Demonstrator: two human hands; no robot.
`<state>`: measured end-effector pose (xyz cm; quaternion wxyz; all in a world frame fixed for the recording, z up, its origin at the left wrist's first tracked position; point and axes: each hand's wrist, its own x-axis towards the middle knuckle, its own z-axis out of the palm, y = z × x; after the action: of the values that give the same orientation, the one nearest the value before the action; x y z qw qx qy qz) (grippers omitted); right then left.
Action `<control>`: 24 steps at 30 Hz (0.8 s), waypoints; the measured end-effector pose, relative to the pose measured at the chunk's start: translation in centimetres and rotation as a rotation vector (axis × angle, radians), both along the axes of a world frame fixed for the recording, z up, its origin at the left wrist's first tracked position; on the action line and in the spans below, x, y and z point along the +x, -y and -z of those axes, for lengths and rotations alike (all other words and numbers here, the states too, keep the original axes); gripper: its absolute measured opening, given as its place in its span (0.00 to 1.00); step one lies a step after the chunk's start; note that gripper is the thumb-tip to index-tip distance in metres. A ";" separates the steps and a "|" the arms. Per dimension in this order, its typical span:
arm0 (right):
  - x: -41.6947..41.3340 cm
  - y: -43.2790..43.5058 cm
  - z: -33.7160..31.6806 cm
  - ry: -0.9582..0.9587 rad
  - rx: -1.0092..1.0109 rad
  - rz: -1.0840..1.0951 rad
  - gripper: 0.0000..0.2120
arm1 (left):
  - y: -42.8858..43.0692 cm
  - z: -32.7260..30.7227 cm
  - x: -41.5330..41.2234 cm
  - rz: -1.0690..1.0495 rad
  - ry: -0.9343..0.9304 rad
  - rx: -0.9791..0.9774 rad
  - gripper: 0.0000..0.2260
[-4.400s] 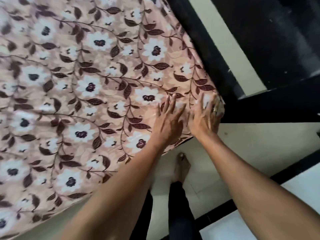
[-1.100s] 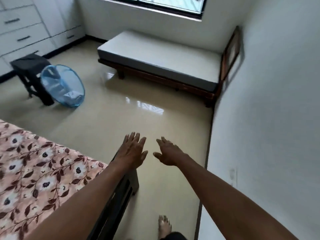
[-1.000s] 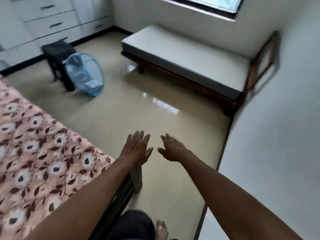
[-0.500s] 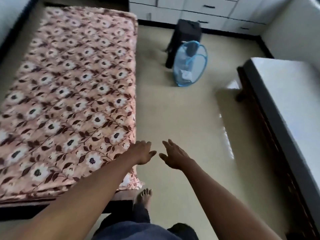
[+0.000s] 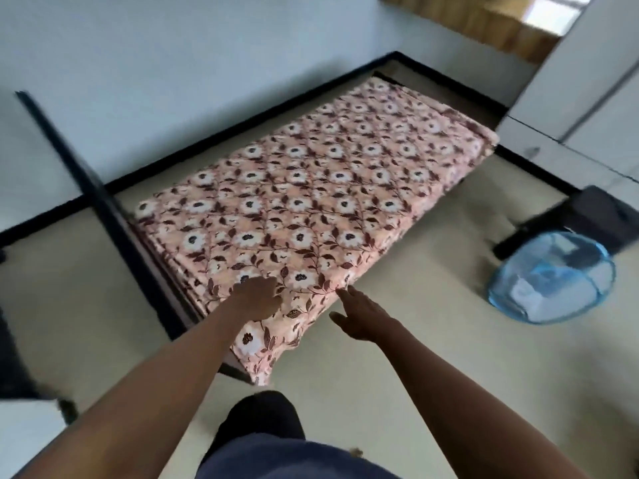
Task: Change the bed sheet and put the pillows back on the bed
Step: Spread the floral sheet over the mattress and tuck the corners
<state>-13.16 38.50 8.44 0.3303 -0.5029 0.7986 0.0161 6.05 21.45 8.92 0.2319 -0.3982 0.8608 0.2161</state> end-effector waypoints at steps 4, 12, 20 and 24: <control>-2.1 1.0 -0.7 -0.030 0.005 -0.173 0.36 | -2.9 0.4 2.6 -0.212 -0.055 0.042 0.20; -4.3 3.9 1.0 -0.067 0.057 -0.389 0.34 | -6.3 6.2 3.8 -0.563 -0.112 0.192 0.22; -4.1 9.0 5.6 -0.059 0.159 -0.651 0.33 | -9.6 9.7 3.0 -0.900 -0.213 0.219 0.19; -1.3 13.7 9.1 -0.011 0.064 -0.944 0.31 | -10.0 11.6 1.8 -1.165 -0.244 0.171 0.18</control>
<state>-14.43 24.80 -0.67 0.2979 -0.8004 0.4836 0.1916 7.84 31.47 -2.72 0.0060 -0.7566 0.5009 0.4202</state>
